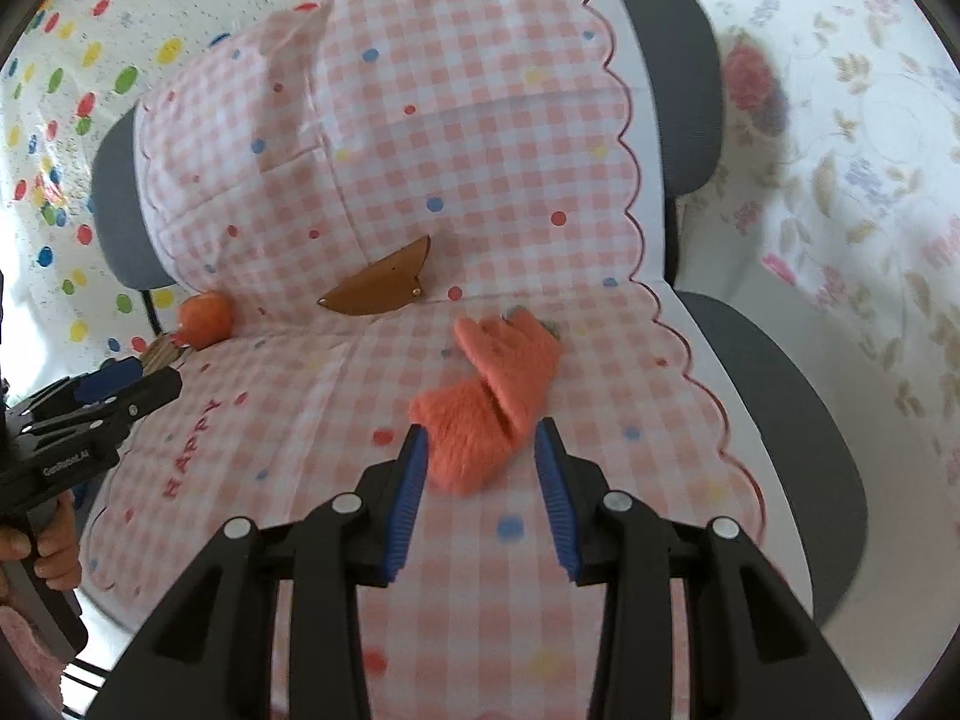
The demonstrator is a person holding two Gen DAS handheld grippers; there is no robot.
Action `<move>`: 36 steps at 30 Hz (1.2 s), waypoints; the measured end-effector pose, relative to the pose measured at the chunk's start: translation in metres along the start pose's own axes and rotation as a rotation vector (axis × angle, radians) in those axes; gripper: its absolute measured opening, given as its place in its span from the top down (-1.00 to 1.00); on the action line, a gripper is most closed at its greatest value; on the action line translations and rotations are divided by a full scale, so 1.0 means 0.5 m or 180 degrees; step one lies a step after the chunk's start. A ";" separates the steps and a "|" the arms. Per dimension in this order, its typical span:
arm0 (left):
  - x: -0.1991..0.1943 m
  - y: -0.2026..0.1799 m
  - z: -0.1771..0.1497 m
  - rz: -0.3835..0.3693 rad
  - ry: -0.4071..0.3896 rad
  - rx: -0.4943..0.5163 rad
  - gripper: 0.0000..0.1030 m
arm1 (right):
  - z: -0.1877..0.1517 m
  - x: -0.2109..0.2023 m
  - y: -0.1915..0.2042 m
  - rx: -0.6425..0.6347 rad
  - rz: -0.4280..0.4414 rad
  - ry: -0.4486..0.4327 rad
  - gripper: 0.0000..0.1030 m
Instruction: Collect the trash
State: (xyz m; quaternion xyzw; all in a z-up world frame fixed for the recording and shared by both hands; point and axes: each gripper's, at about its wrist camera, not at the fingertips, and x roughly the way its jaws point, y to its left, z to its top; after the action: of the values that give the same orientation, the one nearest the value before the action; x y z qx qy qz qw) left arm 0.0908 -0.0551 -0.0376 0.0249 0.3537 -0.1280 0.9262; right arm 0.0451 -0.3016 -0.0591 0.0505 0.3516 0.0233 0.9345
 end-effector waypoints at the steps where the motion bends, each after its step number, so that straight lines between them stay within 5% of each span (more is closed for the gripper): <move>1: 0.014 0.006 0.007 0.0025 0.0012 -0.0016 -0.42 | 0.011 0.017 0.000 0.0004 0.0016 0.0015 0.29; 19: 0.209 0.104 0.090 0.0255 0.0169 -0.0200 -0.42 | 0.183 0.297 0.079 -0.0209 0.0291 0.0120 0.45; 31: 0.235 0.126 0.106 0.0296 0.0180 -0.0234 -0.42 | 0.246 0.392 0.077 -0.0099 0.0485 0.0297 0.39; 33: 0.230 0.127 0.102 0.0310 0.0180 -0.0234 -0.42 | 0.243 0.379 0.081 -0.0141 0.0511 0.0277 0.64; 36: 0.210 0.129 0.091 0.0323 0.0172 -0.0262 -0.42 | 0.230 0.343 0.088 -0.0205 0.0530 0.0245 0.77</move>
State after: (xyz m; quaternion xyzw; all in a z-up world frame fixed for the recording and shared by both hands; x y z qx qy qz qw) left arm 0.2122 -0.0220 -0.0758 0.0081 0.3819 -0.0655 0.9219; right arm 0.2493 -0.2532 -0.0805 0.0485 0.3809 0.1142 0.9162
